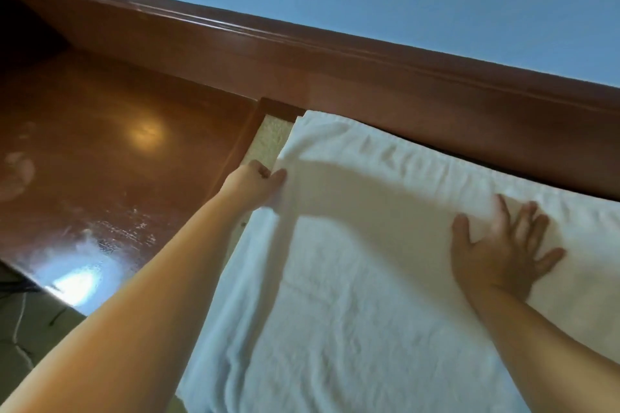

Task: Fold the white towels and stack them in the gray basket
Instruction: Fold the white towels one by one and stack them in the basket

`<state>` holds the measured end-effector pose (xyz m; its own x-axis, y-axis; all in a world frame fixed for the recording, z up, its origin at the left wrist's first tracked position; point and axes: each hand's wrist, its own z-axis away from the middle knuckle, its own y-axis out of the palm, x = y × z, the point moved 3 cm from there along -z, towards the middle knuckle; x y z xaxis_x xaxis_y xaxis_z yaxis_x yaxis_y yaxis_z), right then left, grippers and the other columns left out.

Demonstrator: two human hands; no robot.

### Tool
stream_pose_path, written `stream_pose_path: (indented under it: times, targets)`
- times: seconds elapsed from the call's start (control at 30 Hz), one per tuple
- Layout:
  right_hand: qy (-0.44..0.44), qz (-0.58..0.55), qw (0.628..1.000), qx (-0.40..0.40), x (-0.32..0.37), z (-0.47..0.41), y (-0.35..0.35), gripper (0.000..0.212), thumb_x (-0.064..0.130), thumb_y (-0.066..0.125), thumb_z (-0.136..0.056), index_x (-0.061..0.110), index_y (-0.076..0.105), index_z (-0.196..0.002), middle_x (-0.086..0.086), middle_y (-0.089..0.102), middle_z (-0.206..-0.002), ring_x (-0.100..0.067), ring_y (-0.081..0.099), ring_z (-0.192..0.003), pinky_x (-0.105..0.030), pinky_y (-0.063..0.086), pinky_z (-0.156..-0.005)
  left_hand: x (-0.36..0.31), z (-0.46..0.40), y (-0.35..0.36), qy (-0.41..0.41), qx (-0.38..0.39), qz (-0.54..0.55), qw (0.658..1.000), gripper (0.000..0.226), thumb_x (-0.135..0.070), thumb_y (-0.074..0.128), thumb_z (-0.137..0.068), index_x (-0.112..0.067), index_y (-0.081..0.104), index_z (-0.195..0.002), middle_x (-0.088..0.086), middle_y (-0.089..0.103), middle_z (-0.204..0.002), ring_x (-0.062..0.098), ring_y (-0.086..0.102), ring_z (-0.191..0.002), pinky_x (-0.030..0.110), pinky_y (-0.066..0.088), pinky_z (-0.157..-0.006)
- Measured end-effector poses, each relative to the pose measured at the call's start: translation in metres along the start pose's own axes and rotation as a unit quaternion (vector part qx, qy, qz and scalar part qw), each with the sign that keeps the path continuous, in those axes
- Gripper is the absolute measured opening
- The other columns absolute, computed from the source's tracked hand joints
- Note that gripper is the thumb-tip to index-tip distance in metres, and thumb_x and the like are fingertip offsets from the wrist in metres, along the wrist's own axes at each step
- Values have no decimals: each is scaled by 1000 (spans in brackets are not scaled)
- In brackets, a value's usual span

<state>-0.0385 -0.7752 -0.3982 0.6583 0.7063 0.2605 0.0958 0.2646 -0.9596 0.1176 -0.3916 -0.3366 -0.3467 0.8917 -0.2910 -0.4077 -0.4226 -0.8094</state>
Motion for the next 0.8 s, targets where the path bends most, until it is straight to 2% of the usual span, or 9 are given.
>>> stream_pose_path:
  times: [0.07, 0.13, 0.2, 0.27, 0.4, 0.53, 0.6, 0.7, 0.8]
  targets:
    - [-6, -27, 1000, 5, 1, 1, -3, 72, 65, 42, -94, 38, 26, -158, -9, 8, -173, -25, 1, -160, -66, -8, -121, 30, 30, 0, -20, 78, -48, 996, 41, -57, 65, -91, -18, 64, -102, 1, 64, -104, 24, 61, -98, 33, 44, -80]
    - [-10, -24, 1000, 16, 1, 0, -6, 73, 68, 40, -93, 38, 24, -158, -10, 6, -173, -27, 0, -160, -68, -8, -121, 65, 69, 4, -50, 162, -68, 983, 35, -53, 73, -78, -21, 68, -92, 1, 67, -105, 22, 62, -99, 34, 47, -80]
    - [-11, -7, 999, 34, 0, 0, -8, 76, 72, 34, -93, 38, 21, -159, -10, 3, -174, -28, -2, -160, -68, -9, -121, 97, 107, 15, -61, 204, -56, 975, 26, -46, 74, -77, -24, 69, -89, -2, 69, -100, 17, 63, -94, 34, 49, -80]
    - [-16, -2, 998, 58, 3, -1, -10, 79, 74, 31, -92, 36, 18, -161, -9, -1, -174, -28, -5, -160, -68, -9, -121, 121, 136, 28, -50, 170, -35, 984, 17, -42, 71, -89, -25, 68, -92, -4, 68, -94, 16, 63, -89, 33, 48, -76]
    - [-27, -10, 992, 121, 1, 0, -24, 88, 75, 41, -87, 36, 13, -162, -8, -3, -174, -26, -8, -160, -69, -7, -121, 164, 167, 40, -71, -16, 25, 997, 22, -48, 60, -98, -27, 58, -92, -6, 61, -85, 28, 62, -87, 37, 50, -74]
    - [-119, -17, 987, 107, 4, 37, -34, 83, 59, 60, -91, 28, 27, -161, -7, 9, -173, -26, 2, -159, -67, -2, -123, 178, 198, 49, -36, 27, 25, 999, 24, -54, 58, -96, -31, 60, -91, -7, 66, -85, 19, 62, -82, 37, 54, -76]
    - [-191, -21, 975, 110, 20, 77, -28, 76, 45, 70, -92, 24, 37, -158, -8, 13, -172, -26, 7, -159, -61, 1, -124, 181, 214, 56, 7, 21, 28, 999, 21, -49, 58, -98, -28, 62, -99, -7, 64, -95, 21, 57, -94, 40, 52, -86]
    - [-291, -59, 939, 175, 52, 142, -9, 68, 27, 76, -89, 22, 49, -152, -8, 23, -170, -28, 14, -157, -51, 16, -126, 186, 228, 66, 47, 23, 34, 998, 30, -50, 57, -100, -34, 62, -125, -7, 51, -122, 22, 45, -115, 41, 43, -104]
    - [-362, -81, 900, 227, 89, 194, 8, 62, 18, 71, -89, 22, 54, -149, -7, 30, -168, -28, 21, -155, -47, 33, -121, 184, 233, 76, 80, 25, 32, 996, 28, -49, 54, -103, -38, 63, -127, -6, 47, -127, 24, 44, -117, 39, 40, -108]
